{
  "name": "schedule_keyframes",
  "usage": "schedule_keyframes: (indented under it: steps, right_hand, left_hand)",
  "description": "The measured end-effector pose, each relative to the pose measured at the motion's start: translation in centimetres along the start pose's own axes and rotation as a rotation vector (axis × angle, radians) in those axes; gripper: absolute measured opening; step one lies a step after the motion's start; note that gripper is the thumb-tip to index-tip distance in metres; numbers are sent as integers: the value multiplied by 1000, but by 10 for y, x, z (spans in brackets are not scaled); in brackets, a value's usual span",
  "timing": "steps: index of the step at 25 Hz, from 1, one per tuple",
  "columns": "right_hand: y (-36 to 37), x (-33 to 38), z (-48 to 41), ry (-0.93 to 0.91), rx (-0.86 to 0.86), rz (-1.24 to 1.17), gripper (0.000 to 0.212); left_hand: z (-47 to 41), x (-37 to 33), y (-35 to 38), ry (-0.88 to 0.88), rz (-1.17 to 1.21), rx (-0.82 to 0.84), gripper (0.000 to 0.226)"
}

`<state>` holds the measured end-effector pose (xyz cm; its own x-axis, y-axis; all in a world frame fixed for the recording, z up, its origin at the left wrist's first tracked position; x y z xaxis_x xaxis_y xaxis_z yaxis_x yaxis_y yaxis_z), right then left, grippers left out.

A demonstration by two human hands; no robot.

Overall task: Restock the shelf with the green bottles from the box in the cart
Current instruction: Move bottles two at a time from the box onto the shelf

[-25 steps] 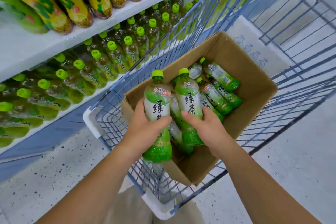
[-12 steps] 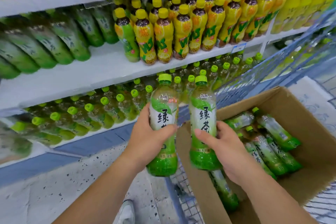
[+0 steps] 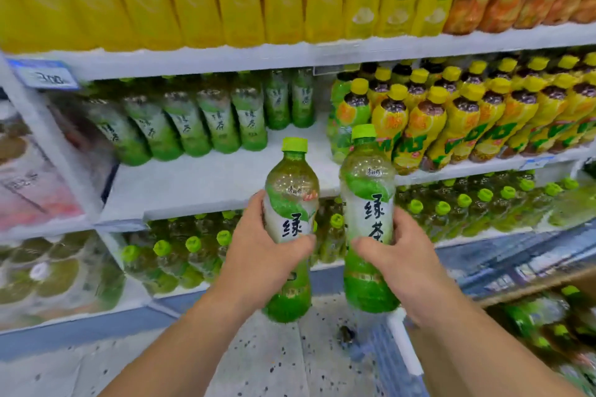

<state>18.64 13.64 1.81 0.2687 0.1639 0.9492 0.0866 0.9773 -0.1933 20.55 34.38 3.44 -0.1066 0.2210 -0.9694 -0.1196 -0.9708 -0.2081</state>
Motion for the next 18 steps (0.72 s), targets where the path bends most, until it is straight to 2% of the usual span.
schedule_keyframes:
  steps: [4,7,12,18]
  right_hand:
    - [43,19,-28,-44,-78,25,37]
    - [63,28,-57,-93,-103,61,35]
    - [85,31,-113,-152,-100,49,33]
    - [104,18,-175,-269,-220,67,31]
  left_hand:
    - [-41,6,-61,-17,-40,-21,54]
    - [-80,8,-84,66,-60,-19,59]
    - [-140,5,-88,185,-143,-26,52]
    - [-195,17,-81,278,-179,-102,46]
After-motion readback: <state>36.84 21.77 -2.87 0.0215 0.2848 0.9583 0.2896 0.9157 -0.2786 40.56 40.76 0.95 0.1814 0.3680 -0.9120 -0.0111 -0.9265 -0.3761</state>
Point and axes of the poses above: each hand's wrist, its own z-axis away from the middle knuckle, its own y-axis out of the palm, x = y × z, the point moved 4 cm from there along -z, towards the middle knuckle, and after that the axes turned 4 degrees about x, right-handed, at the moved point
